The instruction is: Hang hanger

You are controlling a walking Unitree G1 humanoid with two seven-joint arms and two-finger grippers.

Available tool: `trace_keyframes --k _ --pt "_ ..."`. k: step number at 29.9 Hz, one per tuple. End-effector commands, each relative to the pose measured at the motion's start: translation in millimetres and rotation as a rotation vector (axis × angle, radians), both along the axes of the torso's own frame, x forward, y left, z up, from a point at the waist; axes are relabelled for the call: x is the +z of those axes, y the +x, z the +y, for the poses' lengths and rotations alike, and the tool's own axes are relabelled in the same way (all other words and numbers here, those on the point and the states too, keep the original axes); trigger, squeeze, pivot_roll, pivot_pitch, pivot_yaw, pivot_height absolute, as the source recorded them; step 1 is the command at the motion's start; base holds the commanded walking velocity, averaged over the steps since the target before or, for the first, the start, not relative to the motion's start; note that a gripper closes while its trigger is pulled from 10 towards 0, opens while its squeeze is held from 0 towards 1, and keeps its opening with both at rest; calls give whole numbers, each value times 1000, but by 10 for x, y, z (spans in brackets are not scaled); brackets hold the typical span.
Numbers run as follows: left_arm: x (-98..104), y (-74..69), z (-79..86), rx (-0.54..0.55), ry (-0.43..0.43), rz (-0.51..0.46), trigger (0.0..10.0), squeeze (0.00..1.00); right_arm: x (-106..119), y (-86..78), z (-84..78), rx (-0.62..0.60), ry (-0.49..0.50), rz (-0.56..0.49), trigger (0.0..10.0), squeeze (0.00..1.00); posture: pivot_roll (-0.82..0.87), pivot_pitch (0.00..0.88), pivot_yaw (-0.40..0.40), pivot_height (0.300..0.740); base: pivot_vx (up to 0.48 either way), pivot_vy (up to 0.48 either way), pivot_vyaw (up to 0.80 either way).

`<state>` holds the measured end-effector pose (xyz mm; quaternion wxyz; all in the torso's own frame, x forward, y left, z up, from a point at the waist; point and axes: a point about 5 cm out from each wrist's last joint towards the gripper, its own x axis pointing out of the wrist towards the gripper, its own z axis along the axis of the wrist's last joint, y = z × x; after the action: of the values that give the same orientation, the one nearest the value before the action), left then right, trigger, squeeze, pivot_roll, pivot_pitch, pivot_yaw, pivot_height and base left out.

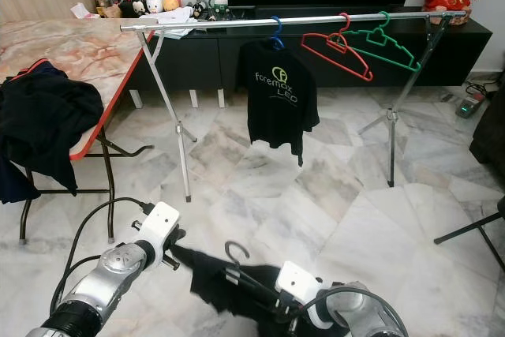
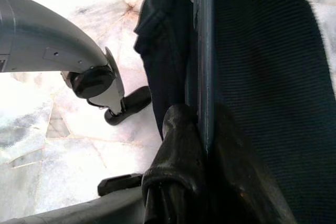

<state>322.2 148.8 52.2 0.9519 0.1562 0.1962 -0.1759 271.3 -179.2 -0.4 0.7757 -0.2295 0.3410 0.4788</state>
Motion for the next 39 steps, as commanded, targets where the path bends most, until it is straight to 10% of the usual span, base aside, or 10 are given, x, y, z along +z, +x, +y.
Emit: trace_keyframes --k 1,2,3,8,9,10,39 --pt "-56 -38 53 -14 33 32 3804 0 30 33 30 0 14 -27 0 0 -9 79 14 740 0 0 0" --pt "-68 -52 49 -36 48 36 3804 0 31 37 28 -2 12 -31 0 0 -9 79 14 740 0 0 0" --pt "-91 -83 31 -84 59 45 8980 0 32 42 27 -7 11 -37 0 0 -10 79 14 740 0 0 0" --pt "-218 -300 -3 -323 63 154 10000 0 108 133 97 -67 83 -67 0 0 -11 79 16 740 0 0 0" --pt "-226 -317 15 -334 65 162 10000 169 124 150 111 -79 100 -72 0 0 -11 79 16 740 0 0 0" --pt "-217 -318 33 -333 57 158 10000 1000 143 171 128 -93 119 -78 0 0 -9 78 17 740 0 0 0" --pt "-193 -268 0 -247 -20 122 10000 1000 188 203 229 -81 179 -82 0 0 -11 84 19 740 0 0 0"
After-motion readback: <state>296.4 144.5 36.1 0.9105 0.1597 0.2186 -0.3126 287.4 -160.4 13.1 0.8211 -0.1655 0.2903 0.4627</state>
